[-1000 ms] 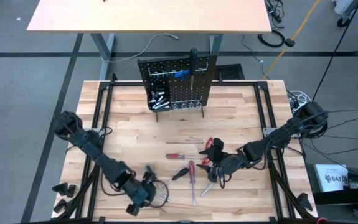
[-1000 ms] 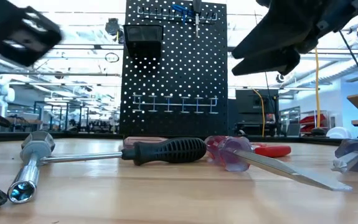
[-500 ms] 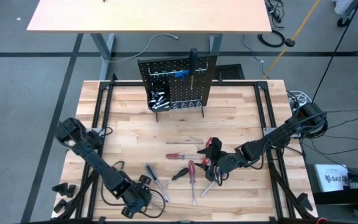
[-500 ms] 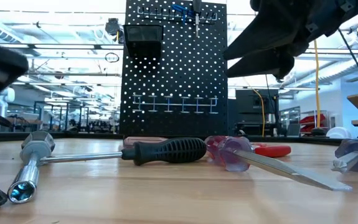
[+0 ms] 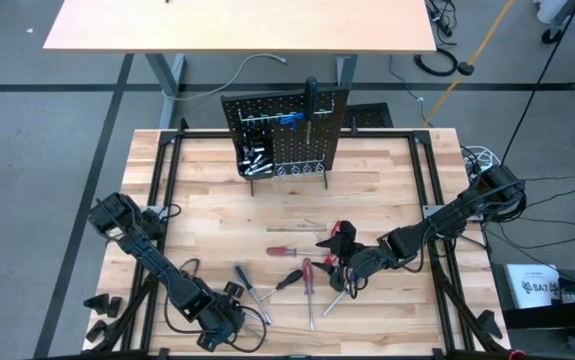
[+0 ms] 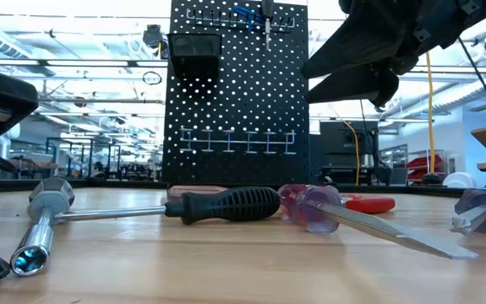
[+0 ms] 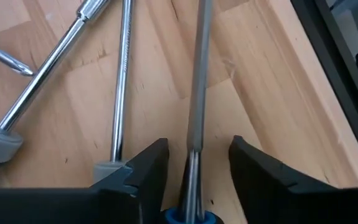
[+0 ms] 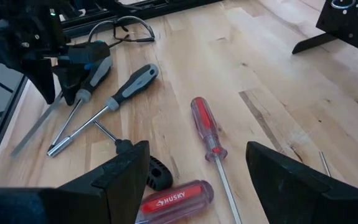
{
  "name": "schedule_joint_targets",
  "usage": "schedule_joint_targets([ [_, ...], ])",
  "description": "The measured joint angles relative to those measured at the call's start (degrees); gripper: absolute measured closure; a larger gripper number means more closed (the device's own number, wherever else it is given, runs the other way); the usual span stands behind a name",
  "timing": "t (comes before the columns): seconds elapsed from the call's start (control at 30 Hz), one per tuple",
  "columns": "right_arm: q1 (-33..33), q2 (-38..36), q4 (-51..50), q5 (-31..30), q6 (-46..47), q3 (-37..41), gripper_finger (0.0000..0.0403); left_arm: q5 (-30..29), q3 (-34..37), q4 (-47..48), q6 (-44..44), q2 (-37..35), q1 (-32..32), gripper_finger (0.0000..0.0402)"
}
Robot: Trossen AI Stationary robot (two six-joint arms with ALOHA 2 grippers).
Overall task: Hang tools onto peg board
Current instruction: Hang the blue-black screwdriver on the pegboard
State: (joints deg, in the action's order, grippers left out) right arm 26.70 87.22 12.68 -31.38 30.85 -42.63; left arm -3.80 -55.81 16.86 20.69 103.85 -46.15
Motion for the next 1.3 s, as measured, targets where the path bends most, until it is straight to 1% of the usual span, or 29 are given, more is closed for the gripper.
schedule_joint_targets([
  [0.1,0.0,0.0,0.01,0.0,0.0,0.0,0.0144,-0.69,0.04,0.16,1.1,0.02,0.0,0.0275],
  [0.27,0.02,0.0,0.02,0.0,0.0,0.0,0.0144,-1.28,0.09,0.35,1.55,-0.28,0.09,0.0365],
  [0.3,0.02,0.0,0.07,0.0,0.0,0.0,0.0144,-1.2,0.07,0.46,1.43,-0.54,0.16,0.0378],
  [0.33,0.02,0.0,0.38,0.0,0.0,0.0,0.0144,-1.05,-0.09,0.68,1.43,-0.75,0.46,0.0383],
  [0.5,0.02,0.0,2.76,0.01,0.0,0.0,0.0144,-0.38,-3.23,2.05,0.74,-3.39,2.0,0.0369],
  [0.57,0.02,0.0,3.78,0.0,0.0,0.0,0.0144,-1.03,-5.18,4.53,-1.45,-4.32,2.57,0.0368],
  [0.7,0.02,0.0,4.9,0.0,0.02,0.0,0.0144,-6.2,-9.23,7.9,-6.18,-6.1,3.35,0.0379],
  [0.77,0.04,0.0,6.68,0.62,0.01,0.0,0.0144,-8.26,-10.93,9.23,-6.68,-7.28,4.02,0.0381],
  [0.83,-0.01,-0.01,8.81,3.98,0.02,0.0,0.0144,-9.55,-12.06,11.57,-5.85,-7.91,4.86,0.0381],
  [0.93,0.02,-0.02,15.83,12.31,-0.09,-0.03,0.0144,-9.85,-13.16,15.72,-2.89,-8.95,6.97,0.0382],
  [0.97,0.01,-0.02,17.31,15.34,-0.22,-0.34,0.0144,-8.9,-13.54,16.81,-1.87,-9.27,7.91,0.0382],
  [1.03,-0.49,-0.02,15.86,19.62,0.4,-2.56,0.0144,-2.97,-13.88,18.51,-1.62,-9.37,10.31,0.0382],
  [1.1,-1.47,-0.02,9.94,21.28,2.19,-5.94,0.0144,3.44,-13.88,18.79,-2.32,-9.08,12.62,0.0382],
  [1.13,-2.03,0.14,5.63,21.45,3.08,-7.78,0.0144,5.3,-13.88,18.26,-3.16,-8.98,13.61,0.0382],
  [1.23,-3.71,1.2,-6.16,23.03,4.87,-12.23,0.0144,7.63,-13.94,18.01,-4.46,-8.96,16.0,0.0382],
  [1.3,-4.64,2.38,-8.39,24.4,5.59,-14.03,0.0144,8.4,-13.94,18.16,-3.91,-8.94,17.16,0.0382],
])
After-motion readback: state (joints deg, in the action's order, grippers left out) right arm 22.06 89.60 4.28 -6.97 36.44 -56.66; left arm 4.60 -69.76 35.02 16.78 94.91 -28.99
